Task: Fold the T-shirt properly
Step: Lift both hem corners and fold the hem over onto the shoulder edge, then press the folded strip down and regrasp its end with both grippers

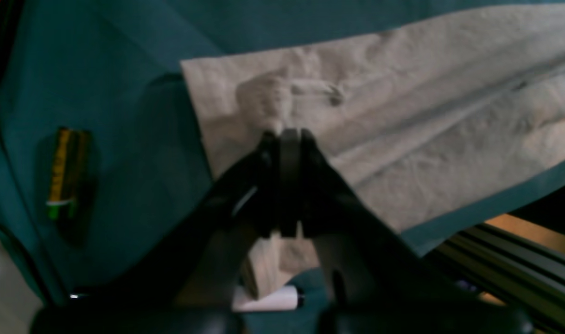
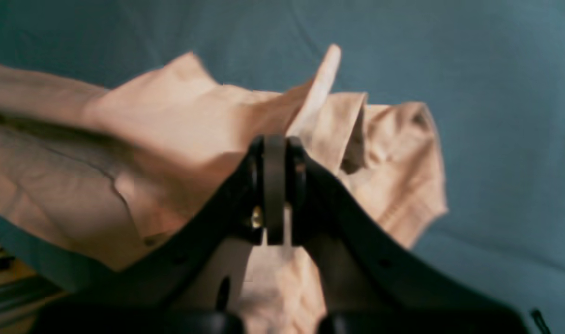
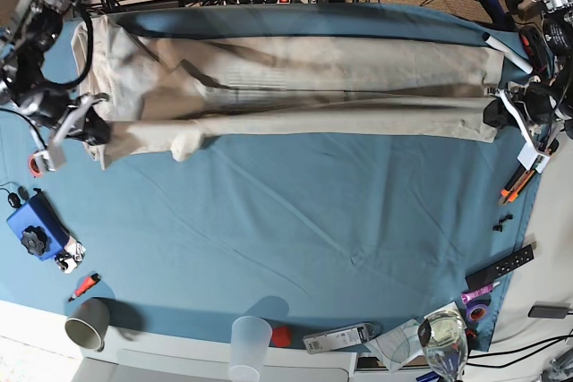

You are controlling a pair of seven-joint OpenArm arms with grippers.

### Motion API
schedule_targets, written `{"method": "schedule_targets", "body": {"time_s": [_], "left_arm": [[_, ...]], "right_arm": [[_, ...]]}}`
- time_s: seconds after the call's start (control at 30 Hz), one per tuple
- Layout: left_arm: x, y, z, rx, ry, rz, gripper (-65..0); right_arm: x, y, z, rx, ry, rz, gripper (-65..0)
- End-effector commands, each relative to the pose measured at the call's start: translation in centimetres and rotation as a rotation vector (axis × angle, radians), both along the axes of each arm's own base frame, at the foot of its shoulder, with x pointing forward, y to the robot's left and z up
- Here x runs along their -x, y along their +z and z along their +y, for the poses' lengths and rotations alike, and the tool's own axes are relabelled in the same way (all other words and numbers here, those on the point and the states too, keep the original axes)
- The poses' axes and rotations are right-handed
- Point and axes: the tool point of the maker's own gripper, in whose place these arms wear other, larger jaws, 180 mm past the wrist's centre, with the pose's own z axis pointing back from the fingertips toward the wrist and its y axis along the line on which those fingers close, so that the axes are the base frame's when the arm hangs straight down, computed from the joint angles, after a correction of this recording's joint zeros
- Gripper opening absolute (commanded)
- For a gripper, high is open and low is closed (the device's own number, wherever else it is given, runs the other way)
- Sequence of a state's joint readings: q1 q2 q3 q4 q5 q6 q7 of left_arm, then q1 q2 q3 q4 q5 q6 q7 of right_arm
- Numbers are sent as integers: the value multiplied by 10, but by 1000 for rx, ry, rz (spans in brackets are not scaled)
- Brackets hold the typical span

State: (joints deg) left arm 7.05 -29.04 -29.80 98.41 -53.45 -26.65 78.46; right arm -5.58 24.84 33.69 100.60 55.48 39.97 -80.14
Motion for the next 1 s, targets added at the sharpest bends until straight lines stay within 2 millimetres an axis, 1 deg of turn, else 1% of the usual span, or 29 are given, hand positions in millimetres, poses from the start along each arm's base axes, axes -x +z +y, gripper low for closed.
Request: {"method": "schedule_targets", "body": {"time_s": [0.0,0.1,0.17,0.4,0.67,0.87,0.97], "left_arm": [[-6,11,6,-17,-7,-34,-650],[-4,10,6,-19,-6,-30,-650],[-5,10,6,-19,-6,-30,-650],[0,8,5,-24,-12,-16,-650],[22,5,-3,-47,-47,-3,-650],[18,4,4,-88,-25,-24,-650],[19,3,4,-90,-25,-23,-650]], "right_arm": [[-4,17,-8,22,-5,-53,-650],[6,19,-18,37,-37,-53,-650],[13,15,-22,41,-49,-35,-650],[34,-3,-22,46,-47,44,-650],[48,-13,-22,47,-45,89,-650],[62,-22,-22,48,-44,133,-650],[70,-27,-20,39,-41,156,-650]]}}
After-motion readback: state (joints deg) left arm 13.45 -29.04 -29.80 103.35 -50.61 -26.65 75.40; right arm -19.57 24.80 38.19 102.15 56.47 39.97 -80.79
